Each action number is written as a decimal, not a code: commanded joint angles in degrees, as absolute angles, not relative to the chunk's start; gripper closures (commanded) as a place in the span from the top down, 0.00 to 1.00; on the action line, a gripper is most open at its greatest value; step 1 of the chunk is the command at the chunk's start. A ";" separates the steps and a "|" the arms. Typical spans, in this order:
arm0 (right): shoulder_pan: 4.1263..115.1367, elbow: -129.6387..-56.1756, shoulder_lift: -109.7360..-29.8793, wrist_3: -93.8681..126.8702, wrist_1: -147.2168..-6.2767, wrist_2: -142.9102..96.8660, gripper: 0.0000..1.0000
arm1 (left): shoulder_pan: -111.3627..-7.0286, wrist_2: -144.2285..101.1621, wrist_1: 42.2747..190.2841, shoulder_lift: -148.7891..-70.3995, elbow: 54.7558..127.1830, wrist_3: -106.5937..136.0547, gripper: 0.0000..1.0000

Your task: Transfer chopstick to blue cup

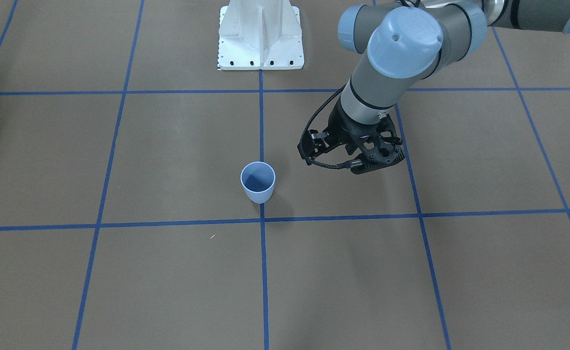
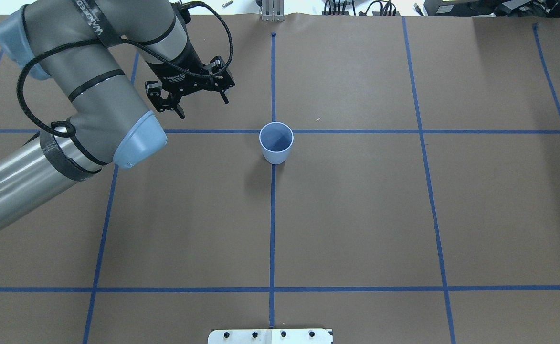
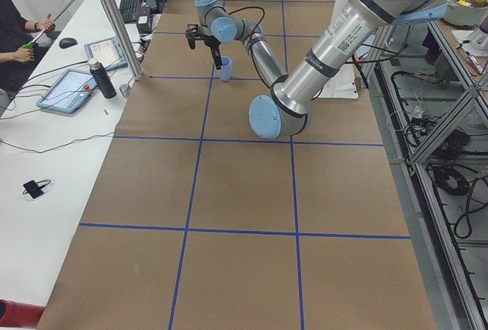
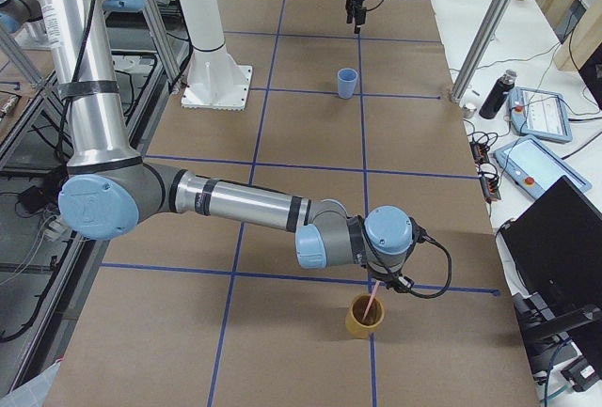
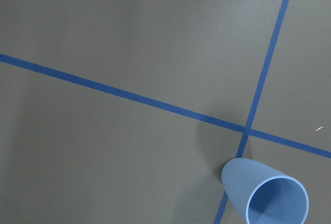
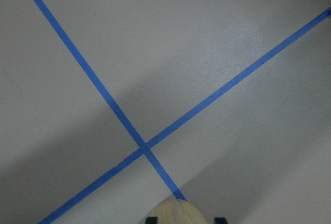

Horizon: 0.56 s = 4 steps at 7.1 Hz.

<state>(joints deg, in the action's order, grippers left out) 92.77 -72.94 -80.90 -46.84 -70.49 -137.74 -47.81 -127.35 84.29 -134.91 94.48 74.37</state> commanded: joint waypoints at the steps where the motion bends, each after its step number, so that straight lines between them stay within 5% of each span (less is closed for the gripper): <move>1: 92.81 -73.30 -81.03 -46.76 -70.49 -137.81 0.14 | -47.81 -127.35 84.29 -135.00 94.57 74.44 0.99; 4: 92.99 -74.43 -81.65 -46.58 -70.40 -137.99 0.00 | -47.81 -127.44 84.20 -135.00 94.92 74.44 0.99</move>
